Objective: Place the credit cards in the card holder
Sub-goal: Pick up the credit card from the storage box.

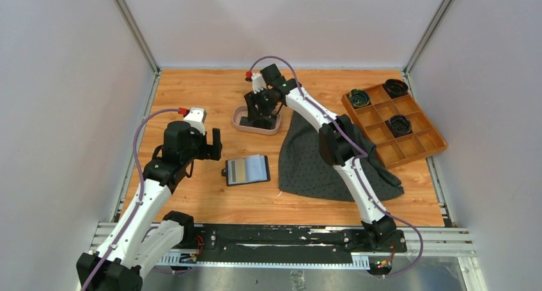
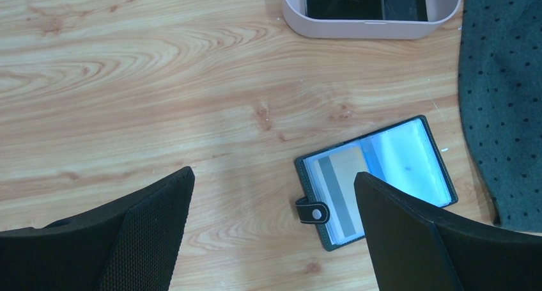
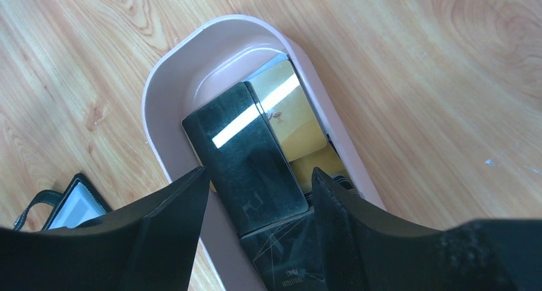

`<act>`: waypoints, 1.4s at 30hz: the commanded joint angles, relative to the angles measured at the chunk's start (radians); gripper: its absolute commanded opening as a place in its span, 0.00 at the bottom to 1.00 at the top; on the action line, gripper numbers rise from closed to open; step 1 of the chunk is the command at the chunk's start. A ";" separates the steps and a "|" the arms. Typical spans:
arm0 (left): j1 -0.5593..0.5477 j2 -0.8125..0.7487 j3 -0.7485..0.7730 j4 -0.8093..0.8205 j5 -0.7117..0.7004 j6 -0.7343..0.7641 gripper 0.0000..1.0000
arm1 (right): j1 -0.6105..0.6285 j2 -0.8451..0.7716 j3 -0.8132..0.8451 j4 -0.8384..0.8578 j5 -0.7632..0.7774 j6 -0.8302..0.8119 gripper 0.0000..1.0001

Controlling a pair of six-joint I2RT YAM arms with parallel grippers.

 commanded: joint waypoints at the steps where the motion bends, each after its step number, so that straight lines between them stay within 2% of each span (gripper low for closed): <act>1: 0.008 0.008 -0.005 0.012 -0.009 0.010 1.00 | -0.008 0.031 0.025 0.016 -0.092 0.038 0.63; 6: 0.010 0.008 -0.004 0.012 -0.008 0.010 1.00 | -0.004 0.033 -0.002 0.017 -0.151 0.053 0.59; 16: 0.012 0.008 -0.004 0.012 0.001 0.011 1.00 | 0.008 0.020 -0.026 0.003 -0.013 0.015 0.59; 28: 0.013 0.008 -0.005 0.014 0.008 0.011 1.00 | 0.017 0.022 -0.047 -0.017 0.001 -0.051 0.63; 30: 0.013 0.008 -0.004 0.014 0.009 0.011 1.00 | 0.018 0.016 -0.057 -0.018 -0.041 -0.046 0.61; 35: 0.013 0.007 -0.005 0.014 0.009 0.011 1.00 | 0.019 -0.008 -0.076 -0.009 -0.153 -0.027 0.48; 42: 0.015 0.008 -0.004 0.015 0.012 0.013 1.00 | 0.020 -0.034 -0.077 0.006 -0.221 0.026 0.43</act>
